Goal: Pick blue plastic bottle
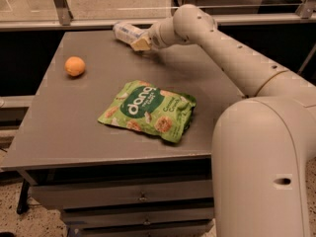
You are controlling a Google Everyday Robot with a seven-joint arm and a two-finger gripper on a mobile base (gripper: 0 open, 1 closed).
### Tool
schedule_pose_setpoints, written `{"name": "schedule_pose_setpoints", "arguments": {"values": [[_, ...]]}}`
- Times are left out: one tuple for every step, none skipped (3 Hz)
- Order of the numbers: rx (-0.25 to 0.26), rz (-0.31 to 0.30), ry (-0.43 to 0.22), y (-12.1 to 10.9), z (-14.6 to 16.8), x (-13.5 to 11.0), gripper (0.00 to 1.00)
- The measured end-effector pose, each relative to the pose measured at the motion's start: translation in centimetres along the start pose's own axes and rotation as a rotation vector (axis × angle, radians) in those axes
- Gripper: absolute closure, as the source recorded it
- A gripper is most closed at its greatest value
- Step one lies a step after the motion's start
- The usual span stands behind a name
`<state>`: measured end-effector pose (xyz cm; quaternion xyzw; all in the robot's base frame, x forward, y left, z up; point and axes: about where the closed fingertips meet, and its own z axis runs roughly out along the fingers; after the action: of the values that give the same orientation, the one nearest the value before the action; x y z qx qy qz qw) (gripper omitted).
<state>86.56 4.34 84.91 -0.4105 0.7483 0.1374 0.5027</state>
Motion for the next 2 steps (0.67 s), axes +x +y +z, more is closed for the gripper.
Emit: {"name": "schedule_pose_setpoints", "arguments": {"values": [[0.006, -0.019, 0.005, -0.3, -0.5, -0.2, 0.65], [-0.007, -0.041, -0.011, -0.2, -1.6, -1.0, 0.88]]}}
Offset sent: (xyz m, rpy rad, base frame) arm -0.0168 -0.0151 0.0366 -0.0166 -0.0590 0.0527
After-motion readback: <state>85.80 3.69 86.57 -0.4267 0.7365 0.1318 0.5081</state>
